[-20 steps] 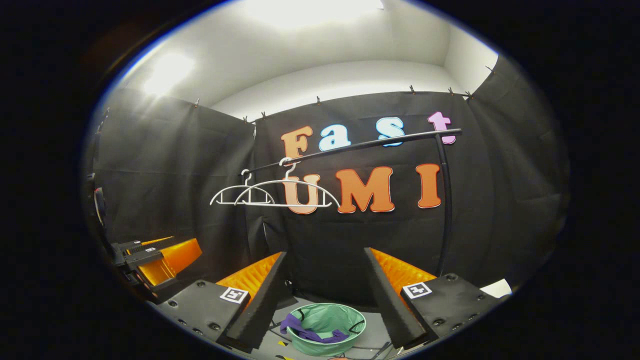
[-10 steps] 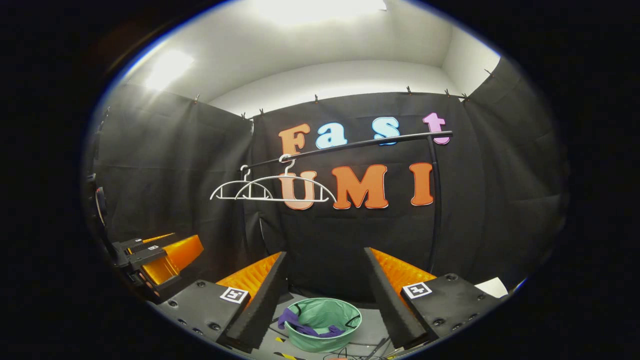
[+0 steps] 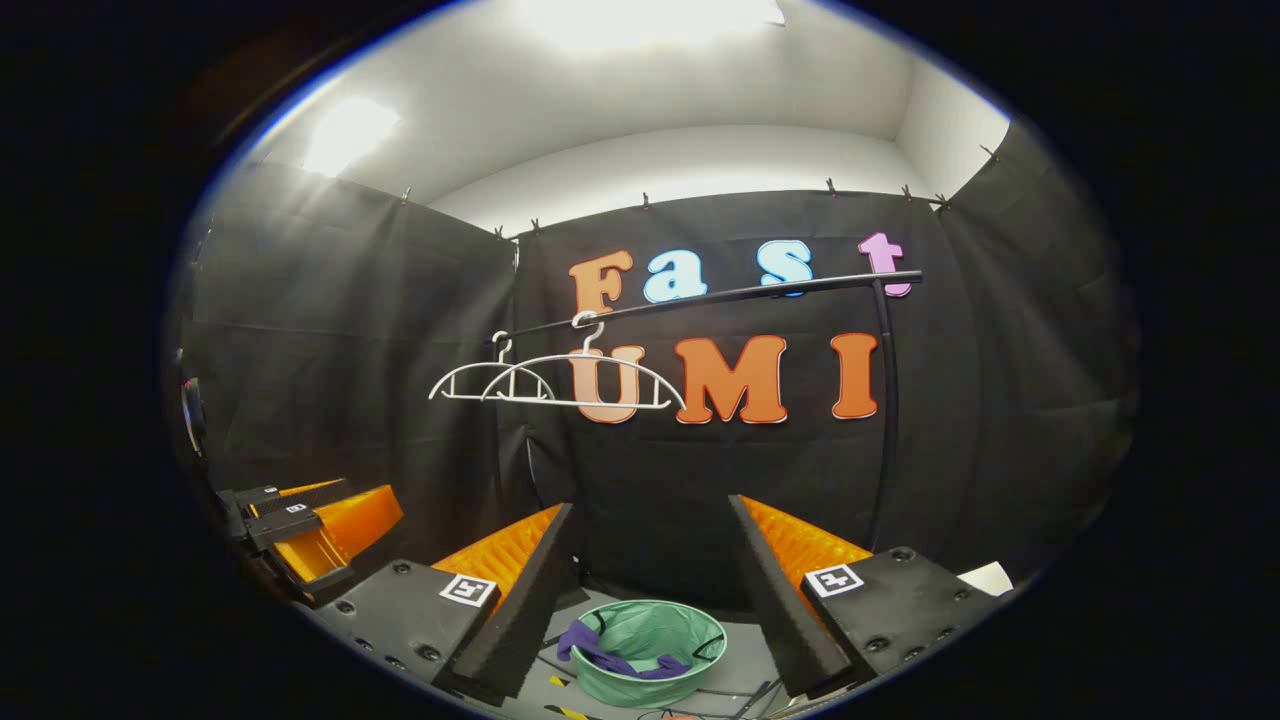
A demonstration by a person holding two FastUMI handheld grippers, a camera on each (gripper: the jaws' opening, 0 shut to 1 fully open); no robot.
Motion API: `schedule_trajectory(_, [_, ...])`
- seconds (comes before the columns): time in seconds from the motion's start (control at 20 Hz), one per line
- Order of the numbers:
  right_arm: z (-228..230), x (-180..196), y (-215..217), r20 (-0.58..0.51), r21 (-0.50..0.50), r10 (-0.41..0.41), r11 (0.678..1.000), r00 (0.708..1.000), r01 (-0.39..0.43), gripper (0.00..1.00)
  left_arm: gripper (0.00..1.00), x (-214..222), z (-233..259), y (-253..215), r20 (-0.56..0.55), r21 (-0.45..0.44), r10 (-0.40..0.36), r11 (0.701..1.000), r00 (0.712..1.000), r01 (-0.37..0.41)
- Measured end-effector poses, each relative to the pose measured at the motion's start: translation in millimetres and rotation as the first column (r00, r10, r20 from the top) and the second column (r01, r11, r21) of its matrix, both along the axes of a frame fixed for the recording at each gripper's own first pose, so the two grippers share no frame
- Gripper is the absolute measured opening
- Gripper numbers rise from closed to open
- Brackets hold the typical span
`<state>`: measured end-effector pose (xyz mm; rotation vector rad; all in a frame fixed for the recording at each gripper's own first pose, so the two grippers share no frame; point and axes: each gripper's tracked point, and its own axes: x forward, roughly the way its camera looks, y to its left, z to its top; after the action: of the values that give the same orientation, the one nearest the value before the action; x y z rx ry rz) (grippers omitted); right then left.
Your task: Grasp the clothes on the hanger with both hands and then place them into the laundry hamper below.
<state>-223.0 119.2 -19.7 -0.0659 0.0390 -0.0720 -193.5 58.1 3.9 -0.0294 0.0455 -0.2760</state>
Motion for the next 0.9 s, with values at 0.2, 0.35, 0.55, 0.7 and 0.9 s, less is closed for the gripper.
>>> schedule_trajectory(0.2, [1,-3,8,0.004,0.003,0.019,1.000,1.000,-0.019,0.89,0.93,-5,0,1,-0.006,-0.011,0.003,1.000,1.000,-0.003])
schedule_trajectory(0.35, [4,-3,7,0.005,-0.010,0.006,1.000,1.000,-0.006,0.97,0.93,-6,6,0,0.001,-0.008,-0.006,1.000,1.000,0.006])
schedule_trajectory(0.55, [7,0,2,0.024,-0.039,-0.011,0.999,1.000,0.012,0.89,0.93,-5,6,0,0.012,-0.014,-0.004,1.000,1.000,0.004])
schedule_trajectory(0.7, [6,-1,4,0.018,-0.036,0.002,0.999,1.000,-0.001,0.97,0.93,-8,5,1,0.008,-0.007,0.006,1.000,1.000,-0.006])
schedule_trajectory(0.9, [1,-10,7,0.016,-0.003,0.021,1.000,1.000,-0.021,0.95,0.93,-10,10,4,0.020,0.005,0.018,1.000,1.000,-0.018])
